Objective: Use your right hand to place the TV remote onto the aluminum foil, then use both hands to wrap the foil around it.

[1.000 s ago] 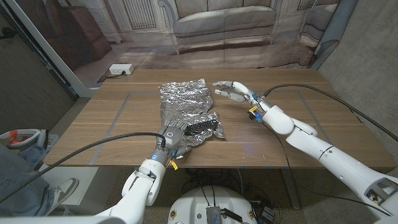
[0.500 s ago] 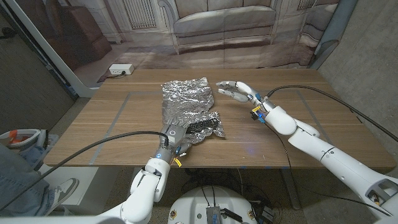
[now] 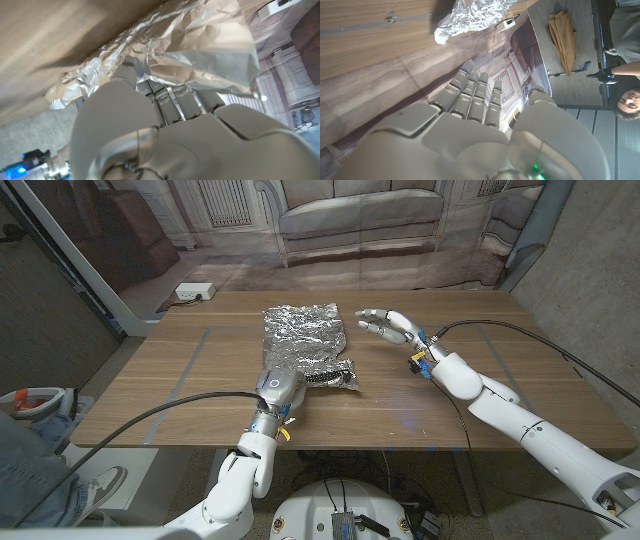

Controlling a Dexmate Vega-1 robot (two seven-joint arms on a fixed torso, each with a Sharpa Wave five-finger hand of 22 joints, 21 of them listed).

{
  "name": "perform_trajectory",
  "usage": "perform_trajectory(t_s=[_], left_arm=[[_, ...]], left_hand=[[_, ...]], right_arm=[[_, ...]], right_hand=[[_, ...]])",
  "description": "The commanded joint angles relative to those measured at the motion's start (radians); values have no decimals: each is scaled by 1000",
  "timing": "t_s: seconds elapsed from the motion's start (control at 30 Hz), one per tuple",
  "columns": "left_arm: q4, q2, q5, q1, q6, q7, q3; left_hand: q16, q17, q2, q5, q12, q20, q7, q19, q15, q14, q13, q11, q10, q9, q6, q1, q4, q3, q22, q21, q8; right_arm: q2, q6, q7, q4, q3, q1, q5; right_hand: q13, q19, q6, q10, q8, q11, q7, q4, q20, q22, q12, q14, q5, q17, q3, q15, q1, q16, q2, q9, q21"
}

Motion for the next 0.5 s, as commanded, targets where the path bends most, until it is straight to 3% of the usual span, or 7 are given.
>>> perform_trajectory(t_s=[0.03, 0.23, 0.33, 0.5], left_arm=[[1, -57, -155, 23, -91, 111, -95], [-14, -90, -245, 41, -145, 118, -152], [-21, -129, -318, 63, -176, 133, -201], [-52, -195, -463, 91, -215, 73, -297]], left_hand=[[-7, 3, 16, 1, -4, -28, 30, 45, -8, 52, 7, -3, 33, 8, 7, 29, 2, 24, -2, 12, -13], [-14, 2, 15, 3, -2, -28, 48, 55, -8, 65, 18, -1, 38, 10, 11, 36, 3, 33, -2, 13, -18], [-17, 2, 13, 2, -3, -22, 43, 56, -6, 66, 20, 0, 38, 11, 14, 34, 5, 34, -2, 12, -19], [-24, 2, 9, 1, -8, -8, 41, 60, -4, 61, 19, 0, 36, 12, 17, 29, 9, 34, -2, 12, -21]], right_arm=[[-1, -11, -30, -16, 24, -30, -3], [-1, -24, -39, -31, 31, -46, -8], [0, -34, -43, -38, 33, -52, -13], [1, -53, -48, -53, 34, -65, -21]], right_hand=[[2, 3, 13, 7, 5, -4, 0, 3, 7, 2, 3, 5, 5, 1, 1, 0, -7, 5, 1, 1, -2], [2, 3, 16, 10, 6, -3, 1, 4, 8, 2, 4, 6, 5, 1, 0, 1, -11, 5, 1, 1, -2], [2, 3, 19, 10, 7, -6, -1, 4, 8, 2, 4, 7, 5, 1, -1, 3, -14, 5, 1, 1, -3], [2, 3, 25, 11, 8, -9, -2, 5, 9, 2, 5, 9, 5, 0, -1, 4, -17, 5, 1, 1, -4]])
